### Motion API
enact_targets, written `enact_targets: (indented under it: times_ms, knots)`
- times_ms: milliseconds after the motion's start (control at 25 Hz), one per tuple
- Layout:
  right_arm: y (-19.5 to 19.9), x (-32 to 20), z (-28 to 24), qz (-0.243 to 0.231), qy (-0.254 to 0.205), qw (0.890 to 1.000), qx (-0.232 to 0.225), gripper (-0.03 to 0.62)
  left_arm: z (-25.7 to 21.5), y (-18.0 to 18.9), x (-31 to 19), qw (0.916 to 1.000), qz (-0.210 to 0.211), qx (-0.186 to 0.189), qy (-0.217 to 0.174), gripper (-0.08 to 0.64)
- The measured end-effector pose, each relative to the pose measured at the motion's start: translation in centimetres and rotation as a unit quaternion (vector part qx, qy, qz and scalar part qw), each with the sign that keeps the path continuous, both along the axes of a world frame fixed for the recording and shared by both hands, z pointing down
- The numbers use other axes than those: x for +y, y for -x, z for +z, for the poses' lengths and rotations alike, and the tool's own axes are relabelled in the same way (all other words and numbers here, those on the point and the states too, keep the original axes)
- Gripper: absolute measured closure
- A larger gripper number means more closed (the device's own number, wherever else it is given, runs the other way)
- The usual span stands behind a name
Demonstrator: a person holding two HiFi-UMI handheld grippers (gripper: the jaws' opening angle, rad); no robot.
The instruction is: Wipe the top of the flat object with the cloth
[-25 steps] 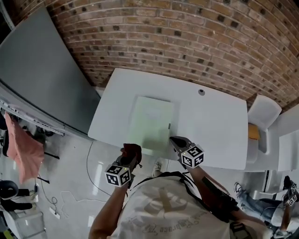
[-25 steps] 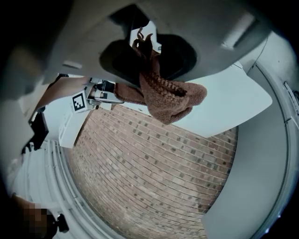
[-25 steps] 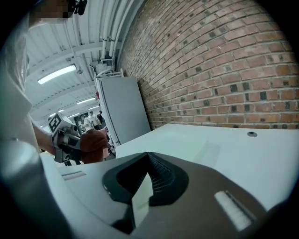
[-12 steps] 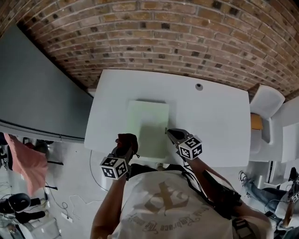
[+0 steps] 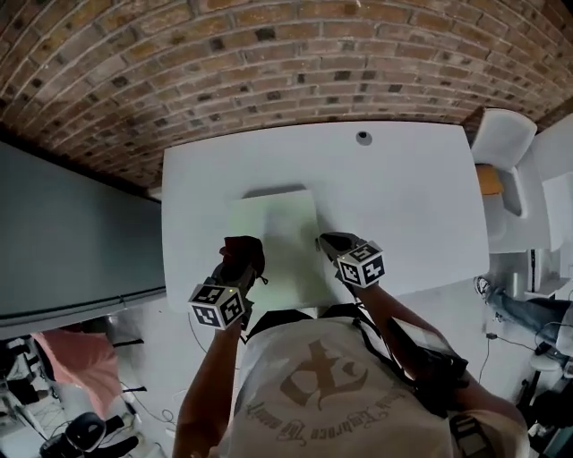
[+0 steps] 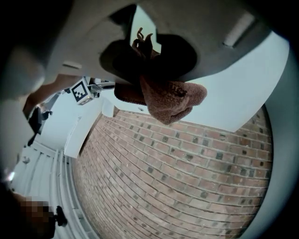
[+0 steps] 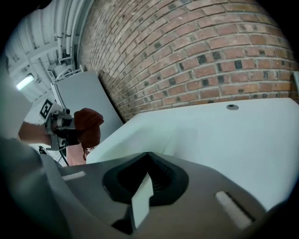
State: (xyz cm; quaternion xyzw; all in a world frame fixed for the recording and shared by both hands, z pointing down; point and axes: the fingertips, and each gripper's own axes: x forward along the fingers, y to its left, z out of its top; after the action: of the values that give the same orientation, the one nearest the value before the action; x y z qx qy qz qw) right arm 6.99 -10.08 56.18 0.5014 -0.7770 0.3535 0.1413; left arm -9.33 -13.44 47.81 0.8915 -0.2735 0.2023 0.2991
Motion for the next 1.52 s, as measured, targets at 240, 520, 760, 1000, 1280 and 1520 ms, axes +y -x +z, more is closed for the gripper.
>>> enact_targets:
  times_ms: [240, 520, 760, 1000, 1280, 1520]
  knots:
    - [-0.2, -0.9, 1.5, 0.050, 0.028, 0.998, -0.015, 0.549, -0.3, -2.8, -4.8, 0.9980, 0.062, -0.003, -0.005, 0.474]
    - [0.1, -1.7, 2.5, 0.058, 0.048, 0.997, -0.013, 0.454, -0.5, -6.2, -9.7, 0.9954, 0.094, -0.004, -0.019, 0.474]
    - [1.4, -1.1, 3.7, 0.044, 0.085, 0.995, -0.010, 0.417, -0.1, -10.3, -13.3, 0.9922, 0.123, -0.013, -0.017, 0.474]
    - [1.4, -1.4, 3.6, 0.037, 0.077, 0.996, -0.006, 0.426, 1.7, -15.2, -14.4, 0.9847, 0.172, -0.026, 0.013, 0.474]
    - [1.2, -1.3, 4.1, 0.044, 0.079, 0.996, -0.026, 0.426, 4.8, -19.8, -15.7, 0.9719, 0.221, -0.078, 0.017, 0.474]
    - [1.5, -1.4, 4.0, 0.049, 0.080, 0.995, -0.036, 0.426, 8.2, -23.0, -16.0, 0.9578, 0.258, -0.120, 0.040, 0.474]
